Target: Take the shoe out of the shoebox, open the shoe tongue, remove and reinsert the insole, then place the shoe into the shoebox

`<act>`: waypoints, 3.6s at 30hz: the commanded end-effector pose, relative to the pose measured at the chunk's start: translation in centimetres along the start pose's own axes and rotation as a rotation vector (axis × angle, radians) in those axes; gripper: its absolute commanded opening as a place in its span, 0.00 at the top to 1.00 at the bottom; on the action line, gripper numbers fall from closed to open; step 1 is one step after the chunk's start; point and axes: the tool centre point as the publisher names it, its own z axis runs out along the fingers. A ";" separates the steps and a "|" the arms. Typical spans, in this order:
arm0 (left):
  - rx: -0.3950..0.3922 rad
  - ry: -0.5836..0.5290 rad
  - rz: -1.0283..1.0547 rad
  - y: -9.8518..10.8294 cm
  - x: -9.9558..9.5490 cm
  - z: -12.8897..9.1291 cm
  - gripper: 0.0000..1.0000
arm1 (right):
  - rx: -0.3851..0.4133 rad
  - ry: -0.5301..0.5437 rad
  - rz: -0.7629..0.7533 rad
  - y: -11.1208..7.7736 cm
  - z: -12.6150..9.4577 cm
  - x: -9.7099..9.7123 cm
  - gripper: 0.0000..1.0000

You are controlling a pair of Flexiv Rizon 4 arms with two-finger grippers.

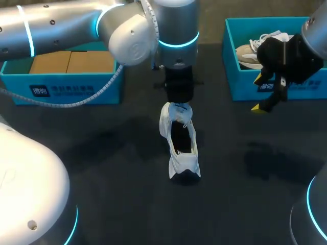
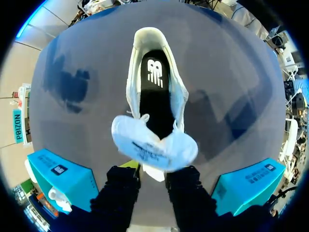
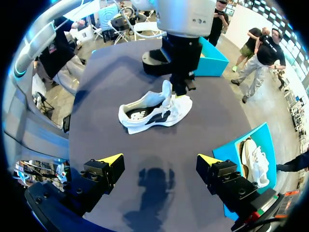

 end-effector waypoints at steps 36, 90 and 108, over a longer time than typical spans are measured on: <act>0.049 -0.030 0.076 -3.3 -1.4 0.6 0.75 | 0.003 -0.001 0.001 0.1 0.1 0.0 0.00; 0.073 0.033 -0.002 -9.0 0.6 2.3 0.76 | 0.003 -0.001 0.001 0.1 0.1 0.0 0.00; 0.025 0.021 -0.371 -9.9 1.2 -2.0 0.11 | 0.003 -0.001 0.001 0.1 0.1 0.0 0.00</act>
